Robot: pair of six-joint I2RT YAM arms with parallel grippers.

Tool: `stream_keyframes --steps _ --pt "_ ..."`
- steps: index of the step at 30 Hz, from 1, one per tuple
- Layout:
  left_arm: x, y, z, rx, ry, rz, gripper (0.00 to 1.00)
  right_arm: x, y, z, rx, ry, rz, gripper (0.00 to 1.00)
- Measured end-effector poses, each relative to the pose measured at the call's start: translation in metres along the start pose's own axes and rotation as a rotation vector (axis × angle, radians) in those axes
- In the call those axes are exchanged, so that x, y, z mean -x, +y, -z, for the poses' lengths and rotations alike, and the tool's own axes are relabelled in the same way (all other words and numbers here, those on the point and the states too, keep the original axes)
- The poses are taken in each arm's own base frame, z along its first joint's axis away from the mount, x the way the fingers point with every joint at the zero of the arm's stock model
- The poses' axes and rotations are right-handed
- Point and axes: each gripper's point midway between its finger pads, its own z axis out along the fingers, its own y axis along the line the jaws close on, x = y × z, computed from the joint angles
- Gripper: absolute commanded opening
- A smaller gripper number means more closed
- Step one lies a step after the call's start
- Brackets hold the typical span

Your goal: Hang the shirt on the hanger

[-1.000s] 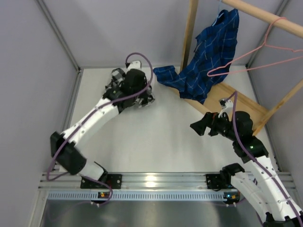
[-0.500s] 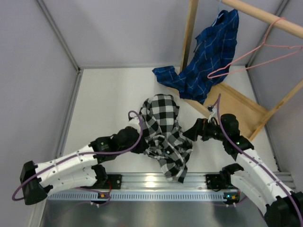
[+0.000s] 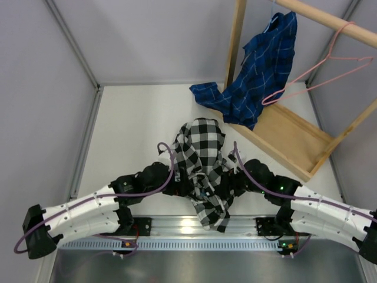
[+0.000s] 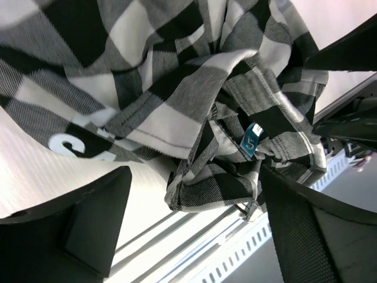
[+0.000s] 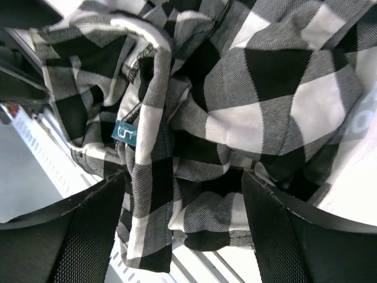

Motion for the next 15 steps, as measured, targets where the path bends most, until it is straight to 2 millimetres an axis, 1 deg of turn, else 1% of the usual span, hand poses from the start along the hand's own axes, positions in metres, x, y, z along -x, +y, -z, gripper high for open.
stream_keyframes --steps 1,4,5,6,7,8,10,12,15 --pt "0.004 -0.002 0.002 0.001 -0.009 -0.006 0.98 -0.003 0.002 -0.001 -0.002 0.005 0.010 0.75" --pt "0.023 -0.011 0.007 0.005 -0.050 -0.039 0.98 -0.013 0.004 -0.006 -0.019 0.038 0.035 0.63" --pt "0.031 -0.015 0.010 0.002 -0.068 -0.052 0.98 -0.018 0.003 -0.010 -0.029 0.057 0.041 0.49" --pt "0.040 -0.020 0.012 0.000 -0.089 -0.068 0.98 -0.023 0.002 -0.013 -0.038 0.081 0.051 0.41" --pt "0.047 -0.024 0.013 0.000 -0.104 -0.083 0.98 -0.030 0.000 -0.017 -0.050 0.108 0.052 0.29" --pt "0.055 -0.028 0.013 0.001 -0.120 -0.103 0.98 -0.034 -0.001 -0.019 -0.055 0.126 0.055 0.21" --pt "0.062 -0.033 0.009 0.007 -0.125 -0.143 0.98 -0.042 0.000 -0.023 -0.062 0.155 0.062 0.05" --pt "0.063 -0.036 -0.002 0.009 -0.103 -0.210 0.98 -0.042 0.001 -0.022 -0.059 0.152 0.065 0.04" --pt "0.056 -0.032 -0.024 0.029 -0.050 -0.296 0.97 -0.026 0.005 -0.020 -0.065 0.100 0.073 0.02"
